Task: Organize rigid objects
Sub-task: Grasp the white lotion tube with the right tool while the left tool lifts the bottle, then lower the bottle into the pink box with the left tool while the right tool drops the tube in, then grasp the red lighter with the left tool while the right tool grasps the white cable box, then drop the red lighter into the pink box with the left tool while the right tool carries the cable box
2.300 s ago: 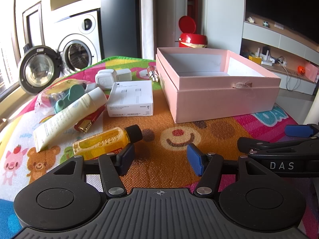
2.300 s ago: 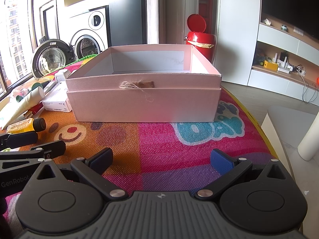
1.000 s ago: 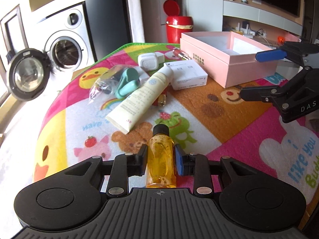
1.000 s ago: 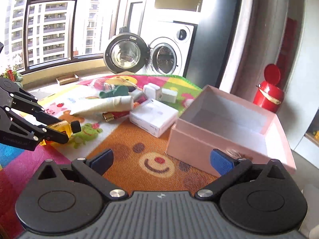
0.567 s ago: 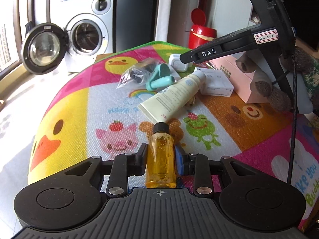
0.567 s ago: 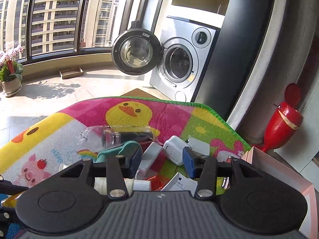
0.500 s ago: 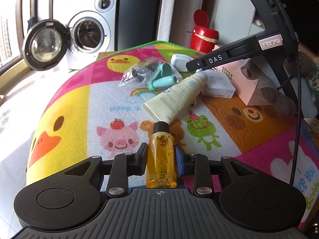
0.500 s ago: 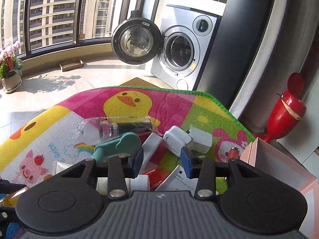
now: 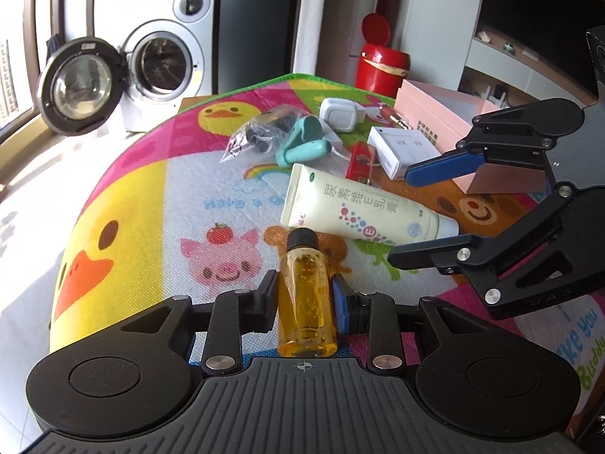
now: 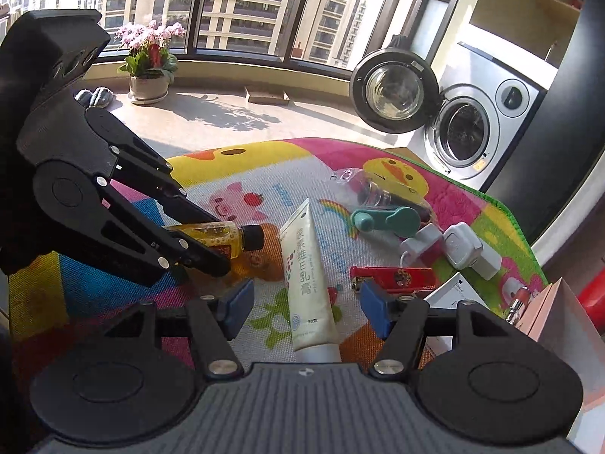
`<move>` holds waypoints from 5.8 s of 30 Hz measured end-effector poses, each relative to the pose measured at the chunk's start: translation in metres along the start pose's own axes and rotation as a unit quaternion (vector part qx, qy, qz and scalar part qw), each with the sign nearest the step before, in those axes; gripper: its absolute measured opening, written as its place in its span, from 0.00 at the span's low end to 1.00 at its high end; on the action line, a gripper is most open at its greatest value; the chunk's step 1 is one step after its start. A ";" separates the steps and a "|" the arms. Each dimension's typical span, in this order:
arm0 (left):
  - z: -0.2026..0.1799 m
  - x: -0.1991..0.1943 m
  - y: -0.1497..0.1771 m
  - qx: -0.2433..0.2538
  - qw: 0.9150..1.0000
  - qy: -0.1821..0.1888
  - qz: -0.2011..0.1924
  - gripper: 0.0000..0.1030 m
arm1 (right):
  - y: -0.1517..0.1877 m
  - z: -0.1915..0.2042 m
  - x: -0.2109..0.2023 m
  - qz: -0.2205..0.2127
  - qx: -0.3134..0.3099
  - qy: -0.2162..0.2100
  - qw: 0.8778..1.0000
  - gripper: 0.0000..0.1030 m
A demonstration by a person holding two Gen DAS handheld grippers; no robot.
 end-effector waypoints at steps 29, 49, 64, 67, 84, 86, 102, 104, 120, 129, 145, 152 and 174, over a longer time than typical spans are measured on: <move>-0.063 -0.022 -0.015 0.022 1.000 0.009 0.000 0.31 | 0.092 -0.037 -0.103 -0.047 0.162 0.012 0.986 0.46; -0.079 -0.033 -0.014 0.052 0.996 0.071 -0.003 0.31 | 0.086 -0.030 -0.085 0.006 0.178 -0.057 0.982 0.23; -0.196 0.012 -0.191 0.066 0.975 0.191 -0.089 0.32 | 0.092 -0.191 -0.195 -0.080 0.330 0.095 0.936 0.24; -0.204 0.051 -0.215 0.050 0.980 0.178 -0.069 0.32 | 0.093 -0.230 -0.173 -0.072 0.344 0.165 0.922 0.55; -0.084 0.153 -0.167 -0.048 0.996 0.074 0.014 0.30 | 0.149 -0.137 -0.116 -0.050 0.294 0.164 0.940 0.74; -0.084 0.157 -0.163 -0.046 0.994 0.091 0.027 0.29 | 0.143 -0.130 -0.112 -0.051 0.294 0.145 0.943 0.74; -0.059 0.071 -0.111 0.017 0.997 0.025 -0.068 0.29 | 0.072 -0.071 -0.026 -0.037 0.292 0.063 0.954 0.87; -0.056 0.073 -0.109 0.042 0.998 -0.006 -0.054 0.29 | 0.068 -0.072 -0.014 -0.024 0.300 0.061 0.952 0.90; -0.065 0.109 -0.102 0.045 0.999 -0.005 -0.004 0.29 | 0.107 -0.052 -0.036 0.009 0.246 0.074 0.966 0.69; -0.066 0.106 -0.095 0.058 0.998 -0.006 -0.006 0.30 | 0.091 -0.070 -0.024 -0.006 0.261 0.077 0.962 0.81; -0.120 0.010 -0.031 0.170 0.983 0.070 -0.021 0.26 | 0.127 -0.063 -0.121 -0.019 0.246 0.074 0.966 0.67; -0.171 -0.035 -0.054 0.207 0.969 0.118 -0.069 0.26 | 0.134 -0.102 -0.212 -0.099 0.266 0.191 0.940 0.67; -0.136 0.033 -0.099 0.006 0.994 0.099 -0.052 0.26 | 0.126 -0.216 -0.173 -0.100 0.378 0.205 0.897 0.67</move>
Point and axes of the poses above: each gripper's, at about its wrist camera, not at the fingertips, and x roughly the way its jaws point, z to its left, y to its underside, the point moved 6 cm from there along x, roughly the way its jaws point, and after that the axes turned 5 degrees about z, right-handed, at the moved point
